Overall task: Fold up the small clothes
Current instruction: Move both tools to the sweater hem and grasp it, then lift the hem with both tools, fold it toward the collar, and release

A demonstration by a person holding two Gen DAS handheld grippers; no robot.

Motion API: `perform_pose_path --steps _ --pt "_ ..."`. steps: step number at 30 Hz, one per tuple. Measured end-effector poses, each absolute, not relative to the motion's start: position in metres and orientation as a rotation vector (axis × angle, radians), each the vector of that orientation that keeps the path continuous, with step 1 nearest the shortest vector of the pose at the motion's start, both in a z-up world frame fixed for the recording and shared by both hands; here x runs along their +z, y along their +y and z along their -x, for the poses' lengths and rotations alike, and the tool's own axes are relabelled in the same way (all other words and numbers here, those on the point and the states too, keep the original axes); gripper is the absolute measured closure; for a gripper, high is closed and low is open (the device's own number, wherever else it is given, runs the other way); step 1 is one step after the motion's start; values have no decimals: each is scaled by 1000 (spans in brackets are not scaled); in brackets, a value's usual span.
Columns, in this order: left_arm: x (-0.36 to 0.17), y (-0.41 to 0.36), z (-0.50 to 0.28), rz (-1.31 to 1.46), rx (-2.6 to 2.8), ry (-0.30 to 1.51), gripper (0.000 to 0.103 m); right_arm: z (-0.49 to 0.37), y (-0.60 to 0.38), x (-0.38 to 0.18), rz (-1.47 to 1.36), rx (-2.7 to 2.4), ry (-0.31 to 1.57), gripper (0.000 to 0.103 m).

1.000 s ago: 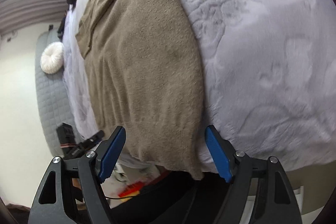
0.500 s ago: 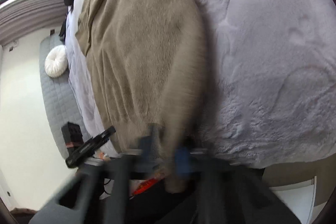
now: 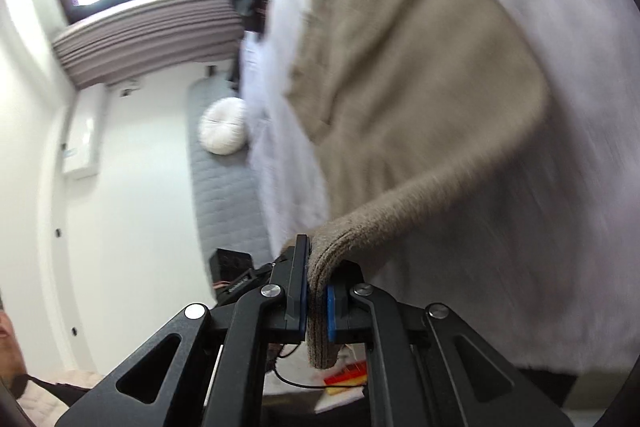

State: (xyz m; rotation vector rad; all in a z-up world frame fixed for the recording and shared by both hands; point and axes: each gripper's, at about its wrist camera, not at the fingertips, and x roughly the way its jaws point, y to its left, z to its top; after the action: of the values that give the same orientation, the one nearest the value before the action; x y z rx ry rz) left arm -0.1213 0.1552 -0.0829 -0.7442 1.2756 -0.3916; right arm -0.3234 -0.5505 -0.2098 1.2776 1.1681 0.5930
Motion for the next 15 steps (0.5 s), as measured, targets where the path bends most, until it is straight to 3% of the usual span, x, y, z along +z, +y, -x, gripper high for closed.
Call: perform_pose_path --steps 9,15 --pt "-9 131 7 702 -393 1049 91 192 -582 -165 -1221 699 1013 96" --pt "-44 117 -79 630 -353 1081 91 119 -606 -205 -1240 570 1024 96"
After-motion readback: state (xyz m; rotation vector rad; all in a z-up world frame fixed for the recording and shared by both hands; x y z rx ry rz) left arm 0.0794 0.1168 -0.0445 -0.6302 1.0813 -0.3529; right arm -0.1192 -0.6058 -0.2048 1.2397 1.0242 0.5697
